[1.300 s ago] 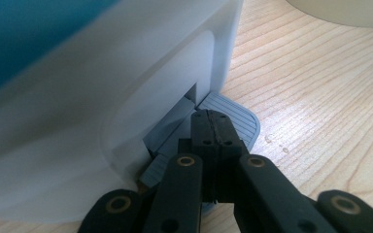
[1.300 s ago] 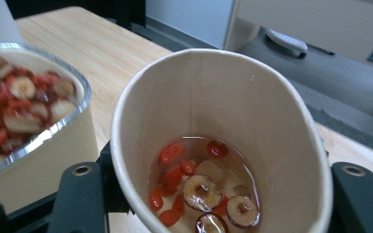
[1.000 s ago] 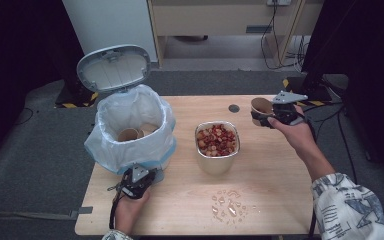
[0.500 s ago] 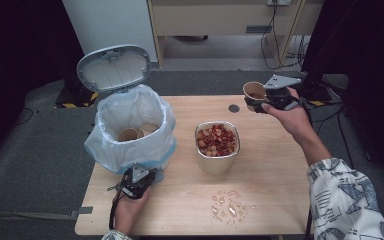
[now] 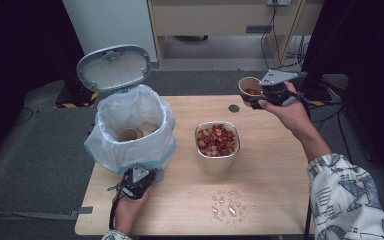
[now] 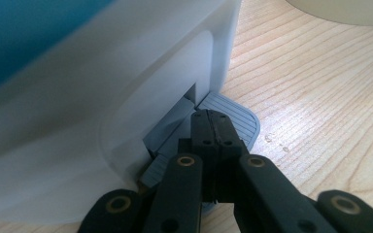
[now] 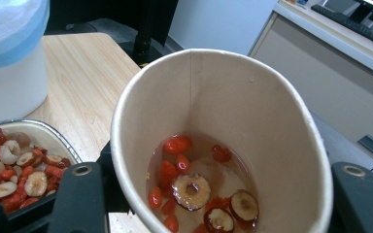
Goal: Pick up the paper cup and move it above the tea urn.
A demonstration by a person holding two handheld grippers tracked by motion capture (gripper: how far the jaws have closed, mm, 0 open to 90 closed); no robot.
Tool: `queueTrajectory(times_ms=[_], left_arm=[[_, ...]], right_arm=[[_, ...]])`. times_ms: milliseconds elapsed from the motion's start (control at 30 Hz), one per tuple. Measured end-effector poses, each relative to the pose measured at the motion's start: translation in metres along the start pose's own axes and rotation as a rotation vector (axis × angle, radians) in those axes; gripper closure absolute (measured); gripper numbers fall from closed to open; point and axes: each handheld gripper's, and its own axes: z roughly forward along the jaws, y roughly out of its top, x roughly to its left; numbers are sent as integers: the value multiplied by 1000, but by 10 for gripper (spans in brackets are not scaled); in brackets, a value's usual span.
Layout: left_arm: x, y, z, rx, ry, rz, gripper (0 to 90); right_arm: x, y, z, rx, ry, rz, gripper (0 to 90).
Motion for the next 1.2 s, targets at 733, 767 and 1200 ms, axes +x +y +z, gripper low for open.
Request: queueTrajectory(times_ms=[733, 767, 1200], left_arm=[[0, 0, 0, -2, 1, -1, 892], [0, 0, 0, -2, 1, -1, 892], [0, 0, 0, -2, 2, -1, 892]], right_arm=[[-2, 37, -10, -47, -21, -75, 373], [-1, 39, -10, -47, -21, -79, 373], [1, 44, -13, -54, -10, -92, 372]])
